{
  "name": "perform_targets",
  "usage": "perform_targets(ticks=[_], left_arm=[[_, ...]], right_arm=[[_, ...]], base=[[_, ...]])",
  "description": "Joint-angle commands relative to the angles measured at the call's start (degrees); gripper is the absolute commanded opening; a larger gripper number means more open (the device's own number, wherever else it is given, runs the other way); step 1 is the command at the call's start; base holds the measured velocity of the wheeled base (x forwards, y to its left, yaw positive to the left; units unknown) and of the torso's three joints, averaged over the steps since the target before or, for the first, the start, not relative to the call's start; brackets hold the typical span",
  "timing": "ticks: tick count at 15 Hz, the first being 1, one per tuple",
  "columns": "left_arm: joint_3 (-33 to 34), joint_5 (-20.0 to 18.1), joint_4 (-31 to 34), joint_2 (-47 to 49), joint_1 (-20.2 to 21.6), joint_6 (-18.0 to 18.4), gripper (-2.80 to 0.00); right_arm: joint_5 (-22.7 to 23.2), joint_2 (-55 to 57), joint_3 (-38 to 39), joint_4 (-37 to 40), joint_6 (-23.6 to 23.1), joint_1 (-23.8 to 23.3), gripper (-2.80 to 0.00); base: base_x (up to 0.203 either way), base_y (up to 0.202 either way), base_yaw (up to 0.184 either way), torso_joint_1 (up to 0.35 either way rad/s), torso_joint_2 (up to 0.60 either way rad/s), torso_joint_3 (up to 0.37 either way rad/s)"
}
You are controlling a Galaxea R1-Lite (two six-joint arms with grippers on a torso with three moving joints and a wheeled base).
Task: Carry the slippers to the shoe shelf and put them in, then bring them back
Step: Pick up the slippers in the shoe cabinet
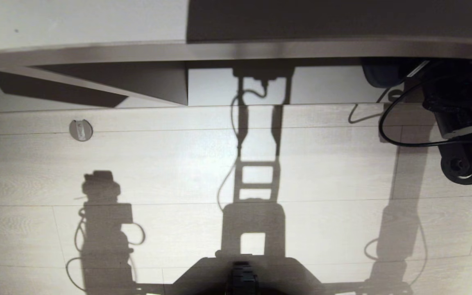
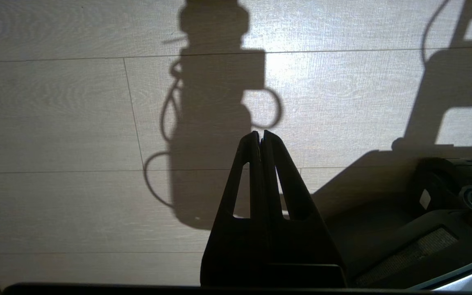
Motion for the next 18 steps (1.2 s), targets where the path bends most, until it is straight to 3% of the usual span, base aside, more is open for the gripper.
perform_targets(ticks=[1,14,18], left_arm=[[0.0,0.0,0.0,0.0,0.0,0.0,-2.80],[0.0,0.0,0.0,0.0,0.0,0.0,-2.80],[0.0,0.0,0.0,0.0,0.0,0.0,-2.80]], right_arm=[[0.0,-0.2,0.0,-0.5,0.0,0.0,-2.80],[0.0,-2.9,0.8,-0.6,0.6,0.0,-2.80],[0.2,-0.4,-2.8,-0.6,0.0,0.7,-2.80]], base=[[0.000,0.000,0.000,0.000,0.00,0.000],[0.000,0.000,0.000,0.000,0.00,0.000],[0.000,0.000,0.000,0.000,0.00,0.000]])
